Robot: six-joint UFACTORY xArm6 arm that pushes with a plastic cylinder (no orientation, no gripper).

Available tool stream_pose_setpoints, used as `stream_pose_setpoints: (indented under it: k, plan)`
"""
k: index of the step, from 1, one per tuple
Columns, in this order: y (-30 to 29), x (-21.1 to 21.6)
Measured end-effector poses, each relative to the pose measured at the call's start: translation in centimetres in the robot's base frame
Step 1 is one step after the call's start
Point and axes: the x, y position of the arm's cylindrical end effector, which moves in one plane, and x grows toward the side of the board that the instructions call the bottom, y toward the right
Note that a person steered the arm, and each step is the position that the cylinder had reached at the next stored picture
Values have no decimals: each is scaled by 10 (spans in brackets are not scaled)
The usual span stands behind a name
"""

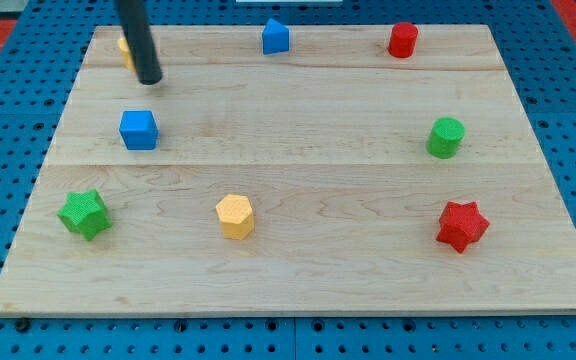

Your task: Push the yellow heart horizontally to the left side of the blue triangle

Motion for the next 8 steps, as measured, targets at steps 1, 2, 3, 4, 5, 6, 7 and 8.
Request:
stream_pose_setpoints:
  k: [1, 2, 3, 4, 5, 6, 7, 8]
  plan:
    - [6, -36]
    - [10, -59]
    - [17, -55]
    - [-28, -7]
    - [-29, -14]
    - [-4, -42]
    - [-4, -23]
    - [3, -17]
